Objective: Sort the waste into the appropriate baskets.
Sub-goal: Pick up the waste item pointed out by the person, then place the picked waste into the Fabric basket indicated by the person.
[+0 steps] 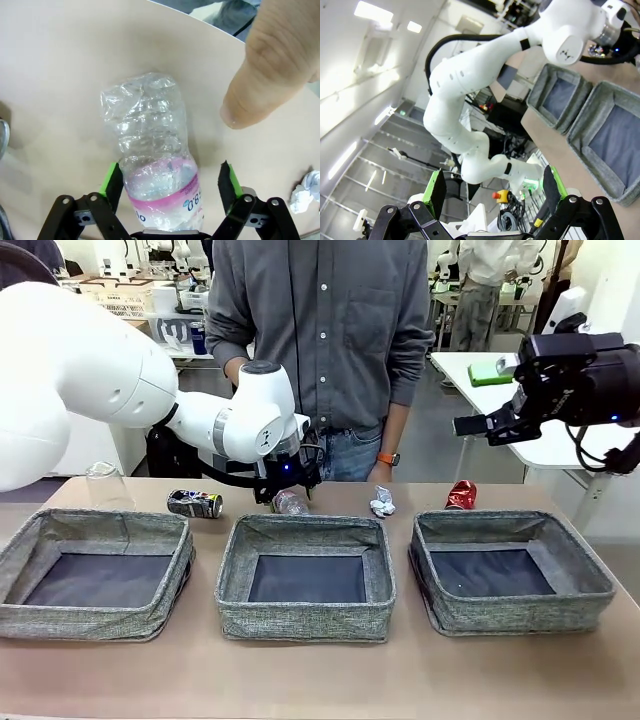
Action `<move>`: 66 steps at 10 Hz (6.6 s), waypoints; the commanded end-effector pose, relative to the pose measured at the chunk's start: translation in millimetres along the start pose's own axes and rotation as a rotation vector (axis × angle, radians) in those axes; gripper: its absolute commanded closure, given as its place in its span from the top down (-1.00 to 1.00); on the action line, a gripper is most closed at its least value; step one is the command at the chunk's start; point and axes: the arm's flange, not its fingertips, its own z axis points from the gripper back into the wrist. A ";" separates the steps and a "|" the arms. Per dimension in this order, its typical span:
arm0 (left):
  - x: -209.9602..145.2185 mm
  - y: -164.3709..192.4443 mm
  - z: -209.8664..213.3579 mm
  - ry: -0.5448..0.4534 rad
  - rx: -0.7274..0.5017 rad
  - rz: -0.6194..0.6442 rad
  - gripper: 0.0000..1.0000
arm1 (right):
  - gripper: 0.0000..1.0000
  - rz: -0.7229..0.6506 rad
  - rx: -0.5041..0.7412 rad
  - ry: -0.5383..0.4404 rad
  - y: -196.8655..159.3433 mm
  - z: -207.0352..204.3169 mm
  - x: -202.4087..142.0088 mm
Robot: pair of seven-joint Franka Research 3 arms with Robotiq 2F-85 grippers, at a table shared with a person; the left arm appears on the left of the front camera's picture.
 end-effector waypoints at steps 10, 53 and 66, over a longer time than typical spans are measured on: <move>-16.3 6.5 24.0 0.041 -0.002 0.126 -0.53 | 1.00 0.027 0.023 -0.014 -0.9 -1.9 1.4; -206.4 15.9 515.1 0.258 -0.216 -0.142 -0.52 | 1.00 0.027 0.023 -0.014 -0.9 -1.9 1.4; -206.4 15.9 515.1 0.258 -0.216 -0.142 -0.52 | 1.00 0.027 0.023 -0.014 -0.9 -1.9 1.4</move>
